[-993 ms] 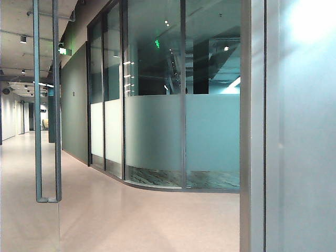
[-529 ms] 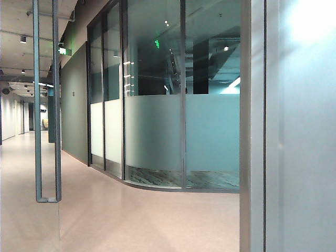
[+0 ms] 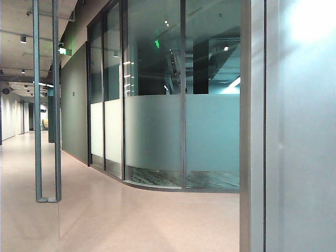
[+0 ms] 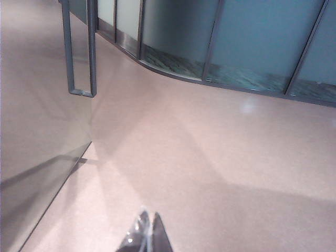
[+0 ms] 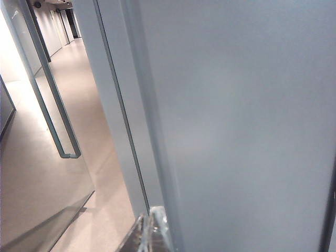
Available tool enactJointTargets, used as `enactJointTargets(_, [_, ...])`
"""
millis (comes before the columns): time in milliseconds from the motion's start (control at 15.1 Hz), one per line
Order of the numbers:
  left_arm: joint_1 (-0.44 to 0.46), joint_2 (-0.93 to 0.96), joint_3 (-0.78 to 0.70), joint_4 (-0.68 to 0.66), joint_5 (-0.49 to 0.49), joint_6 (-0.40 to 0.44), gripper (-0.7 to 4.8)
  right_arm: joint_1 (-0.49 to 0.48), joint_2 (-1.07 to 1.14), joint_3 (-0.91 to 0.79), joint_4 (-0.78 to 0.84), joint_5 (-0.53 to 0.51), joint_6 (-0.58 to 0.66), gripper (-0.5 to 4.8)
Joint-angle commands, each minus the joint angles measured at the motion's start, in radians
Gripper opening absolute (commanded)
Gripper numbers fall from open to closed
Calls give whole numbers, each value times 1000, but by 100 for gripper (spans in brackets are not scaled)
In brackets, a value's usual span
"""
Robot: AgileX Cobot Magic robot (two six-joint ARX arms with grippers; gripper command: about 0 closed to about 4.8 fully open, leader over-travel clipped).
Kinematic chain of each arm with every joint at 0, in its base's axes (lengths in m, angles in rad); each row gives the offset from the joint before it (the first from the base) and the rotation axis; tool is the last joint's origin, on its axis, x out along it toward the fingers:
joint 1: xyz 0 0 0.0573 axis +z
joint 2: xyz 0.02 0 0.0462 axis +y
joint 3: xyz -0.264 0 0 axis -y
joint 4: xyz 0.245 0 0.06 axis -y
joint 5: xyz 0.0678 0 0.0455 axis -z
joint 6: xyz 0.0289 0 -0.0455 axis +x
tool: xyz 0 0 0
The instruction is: Raise the arm to find the leftmost switch on the wall and turn on the lights.
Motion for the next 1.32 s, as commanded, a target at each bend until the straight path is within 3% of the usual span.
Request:
enactJointTargets(66, [0,-1,2,19,11,31,-5,2,-2,3,10,-2,1,-1])
enactJointTargets(265, [0,-1,2,21,63,71,-5,2,-2,3,10,-2,1,-1])
enactJointTargets(794, [0,-1,2,57,67,120,-5,2,-2,3,9,-2,1,-1])
enactJointTargets(1324, [0,-1,2,56,67,119,-5,2,-2,3,9,-2,1,-1])
